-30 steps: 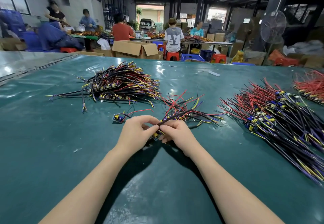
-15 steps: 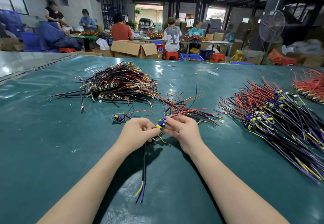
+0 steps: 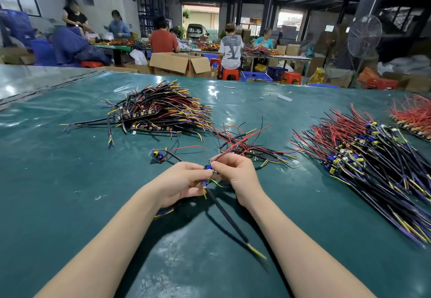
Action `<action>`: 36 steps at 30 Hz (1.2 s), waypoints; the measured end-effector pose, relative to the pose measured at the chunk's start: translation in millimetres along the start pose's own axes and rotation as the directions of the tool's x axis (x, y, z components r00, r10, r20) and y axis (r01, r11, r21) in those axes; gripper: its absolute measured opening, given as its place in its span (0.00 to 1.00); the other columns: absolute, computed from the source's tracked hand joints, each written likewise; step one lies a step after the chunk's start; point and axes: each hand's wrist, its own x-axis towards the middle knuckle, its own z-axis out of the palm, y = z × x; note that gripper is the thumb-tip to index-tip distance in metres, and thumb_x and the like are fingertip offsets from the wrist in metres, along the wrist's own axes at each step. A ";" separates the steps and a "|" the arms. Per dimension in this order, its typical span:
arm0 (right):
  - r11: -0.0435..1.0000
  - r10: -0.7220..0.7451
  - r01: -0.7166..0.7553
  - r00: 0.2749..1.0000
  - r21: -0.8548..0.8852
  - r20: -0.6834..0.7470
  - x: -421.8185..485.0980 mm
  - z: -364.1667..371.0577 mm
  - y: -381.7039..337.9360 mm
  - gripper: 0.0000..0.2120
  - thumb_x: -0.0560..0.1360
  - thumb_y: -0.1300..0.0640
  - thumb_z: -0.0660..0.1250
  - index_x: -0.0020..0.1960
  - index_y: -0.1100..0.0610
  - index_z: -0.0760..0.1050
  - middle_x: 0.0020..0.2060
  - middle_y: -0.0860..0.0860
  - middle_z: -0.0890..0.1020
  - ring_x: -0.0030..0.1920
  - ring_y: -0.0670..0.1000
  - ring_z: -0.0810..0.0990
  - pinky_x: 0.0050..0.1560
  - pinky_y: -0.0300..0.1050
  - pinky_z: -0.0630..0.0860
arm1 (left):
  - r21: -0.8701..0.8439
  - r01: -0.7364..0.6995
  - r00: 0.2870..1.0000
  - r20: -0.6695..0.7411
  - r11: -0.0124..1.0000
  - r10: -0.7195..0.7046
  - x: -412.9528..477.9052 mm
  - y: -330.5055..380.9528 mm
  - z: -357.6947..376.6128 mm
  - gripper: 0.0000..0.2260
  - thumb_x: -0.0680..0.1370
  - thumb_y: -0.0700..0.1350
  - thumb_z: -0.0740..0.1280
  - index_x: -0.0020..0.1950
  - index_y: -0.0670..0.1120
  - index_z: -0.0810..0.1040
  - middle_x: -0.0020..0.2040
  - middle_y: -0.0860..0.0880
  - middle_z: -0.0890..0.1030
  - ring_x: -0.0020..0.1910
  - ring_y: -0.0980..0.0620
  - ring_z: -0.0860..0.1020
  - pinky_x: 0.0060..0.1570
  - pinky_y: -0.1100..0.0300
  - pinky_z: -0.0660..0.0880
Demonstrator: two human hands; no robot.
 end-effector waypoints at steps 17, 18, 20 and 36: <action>0.996 0.089 -0.088 0.995 0.020 -0.033 -0.6 -3.8 -6.2 0.10 0.75 0.68 0.64 0.37 0.59 0.74 0.23 0.48 0.80 0.25 0.42 0.77 0.26 0.34 0.74 | 0.192 -0.048 0.991 -0.114 0.980 0.070 -1.7 5.4 2.1 0.10 0.77 0.34 0.59 0.42 0.45 0.77 0.35 0.48 0.71 0.27 0.55 0.71 0.23 0.65 0.73; 0.994 0.105 -0.105 0.994 0.040 -0.013 -0.6 -3.3 -6.7 0.09 0.75 0.67 0.63 0.37 0.59 0.74 0.23 0.48 0.80 0.25 0.42 0.77 0.26 0.35 0.75 | 0.196 -0.047 0.989 -0.130 0.980 0.074 -1.5 5.5 1.9 0.10 0.76 0.34 0.59 0.41 0.45 0.77 0.35 0.48 0.71 0.26 0.55 0.72 0.24 0.65 0.73; 0.991 0.124 -0.124 0.992 0.042 0.002 -0.6 -1.9 -7.2 0.10 0.75 0.68 0.63 0.37 0.60 0.73 0.24 0.49 0.80 0.24 0.43 0.77 0.26 0.36 0.76 | 0.195 -0.045 0.989 -0.128 0.980 0.071 -1.5 5.5 1.1 0.11 0.76 0.34 0.58 0.40 0.45 0.76 0.34 0.49 0.71 0.24 0.57 0.73 0.25 0.64 0.74; 0.986 0.135 -0.125 0.987 -0.110 0.090 -6.3 8.7 -10.6 0.12 0.78 0.67 0.58 0.37 0.58 0.69 0.30 0.55 0.75 0.23 0.42 0.73 0.23 0.35 0.71 | 0.449 -0.112 0.969 -0.147 0.887 0.197 -3.1 5.8 0.8 0.09 0.76 0.39 0.60 0.36 0.43 0.75 0.33 0.46 0.72 0.32 0.51 0.70 0.32 0.60 0.69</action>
